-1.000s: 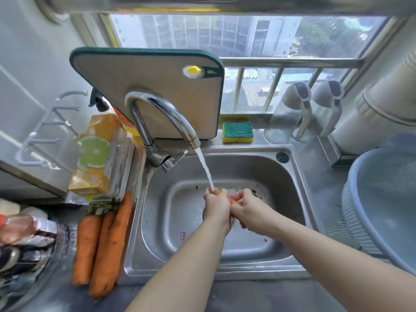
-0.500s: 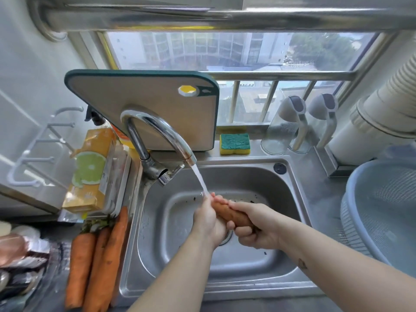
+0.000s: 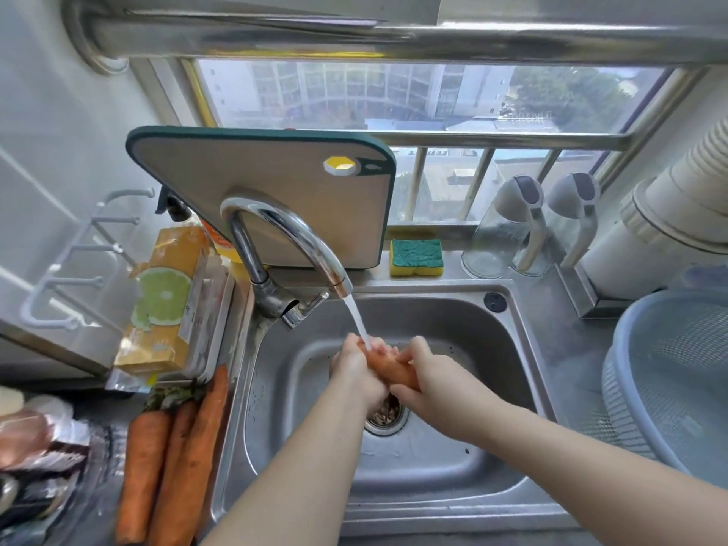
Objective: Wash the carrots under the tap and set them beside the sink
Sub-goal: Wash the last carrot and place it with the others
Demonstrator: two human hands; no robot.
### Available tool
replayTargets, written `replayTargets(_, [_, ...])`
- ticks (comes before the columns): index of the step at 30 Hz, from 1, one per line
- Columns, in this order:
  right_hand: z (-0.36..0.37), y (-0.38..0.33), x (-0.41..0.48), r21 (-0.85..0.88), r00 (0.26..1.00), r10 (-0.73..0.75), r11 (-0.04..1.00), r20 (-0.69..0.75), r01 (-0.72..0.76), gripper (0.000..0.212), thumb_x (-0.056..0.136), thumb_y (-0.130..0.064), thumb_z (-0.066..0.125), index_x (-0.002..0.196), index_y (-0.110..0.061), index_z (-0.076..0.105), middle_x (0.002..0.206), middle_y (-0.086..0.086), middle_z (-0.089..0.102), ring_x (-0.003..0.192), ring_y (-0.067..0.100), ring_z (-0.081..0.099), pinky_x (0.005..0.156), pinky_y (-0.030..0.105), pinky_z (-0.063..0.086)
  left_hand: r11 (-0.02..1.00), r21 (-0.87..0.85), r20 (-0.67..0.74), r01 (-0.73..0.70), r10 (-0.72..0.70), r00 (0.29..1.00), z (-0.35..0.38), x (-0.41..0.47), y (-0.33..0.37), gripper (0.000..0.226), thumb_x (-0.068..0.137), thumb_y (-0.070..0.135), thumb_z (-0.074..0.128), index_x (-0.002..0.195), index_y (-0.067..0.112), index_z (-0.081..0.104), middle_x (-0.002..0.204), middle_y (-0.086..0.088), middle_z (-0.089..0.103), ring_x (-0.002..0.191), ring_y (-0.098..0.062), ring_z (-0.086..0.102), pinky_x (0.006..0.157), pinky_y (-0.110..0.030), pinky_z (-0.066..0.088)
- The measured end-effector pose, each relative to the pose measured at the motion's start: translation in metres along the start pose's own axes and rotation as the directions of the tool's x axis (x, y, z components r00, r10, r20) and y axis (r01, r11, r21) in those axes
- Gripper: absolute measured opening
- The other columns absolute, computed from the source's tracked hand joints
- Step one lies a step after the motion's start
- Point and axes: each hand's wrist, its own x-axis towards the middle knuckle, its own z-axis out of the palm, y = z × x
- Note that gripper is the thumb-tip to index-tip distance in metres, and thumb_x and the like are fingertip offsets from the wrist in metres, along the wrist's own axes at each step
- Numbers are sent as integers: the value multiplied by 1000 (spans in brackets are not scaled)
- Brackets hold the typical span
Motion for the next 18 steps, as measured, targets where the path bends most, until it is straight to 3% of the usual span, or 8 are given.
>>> replayTargets(2, [-2,8,3,261,985,140,952,106,-163,29,86,-32,61,103,-15,45,91,1,62,65,9,52,55,23,38,995,-42,132,96,-89,987,-6,0,-1,46,101,34,27,62,15,41,40,2,43,50,-18,52,65,-32,45])
replayTargets(4, [-3,15,7,458,954,194,843,227,-280,24,84,-33,60,92,-12,51,82,12,59,55,14,44,51,24,32,983,-72,197,168,-151,969,-13,-2,-7,49,99,48,25,68,17,48,49,2,51,80,-25,59,78,-35,42])
replayTargets(6, [-2,17,9,595,932,172,730,318,-337,22,84,-31,55,75,-11,53,75,19,50,48,17,37,47,28,25,984,-43,174,170,-161,972,-16,-5,-17,46,99,50,26,77,17,49,61,2,54,77,-20,60,72,-31,41])
replayTargets(8, [-3,12,8,641,921,157,676,356,-363,26,89,-27,54,69,-11,53,71,16,48,44,13,36,45,26,24,995,-3,123,100,-99,987,-16,-6,-23,39,101,43,29,81,16,49,68,-1,54,69,-17,58,64,-30,43])
replayTargets(10, [-2,6,8,574,940,180,754,289,-320,17,89,-22,56,75,-12,52,65,6,53,44,10,39,45,23,28,999,9,95,49,-49,994,-14,-1,-22,35,103,32,32,78,12,48,70,-5,50,68,-20,54,71,-38,50])
replayTargets(12, [-3,2,7,399,963,206,880,172,-259,14,87,-26,58,90,-16,49,73,-2,57,53,9,46,49,23,34,1000,0,50,12,-12,999,-8,4,-16,31,102,21,36,75,10,47,68,-6,45,62,-20,48,80,-43,52])
replayTargets(15, [-4,-1,4,76,990,107,991,91,-114,25,90,-29,55,101,-15,38,97,6,64,74,19,56,59,30,43,998,10,-17,56,-56,998,-1,6,-10,26,96,14,37,72,12,47,59,-3,46,53,-18,46,56,-29,50])
replayTargets(18, [-6,-6,-1,-175,999,-6,985,36,12,24,91,-28,51,98,-14,33,101,10,65,89,33,59,66,38,45,985,-22,14,171,-171,985,-1,4,-3,30,89,14,35,59,15,39,43,1,41,41,-15,41,46,-18,42])
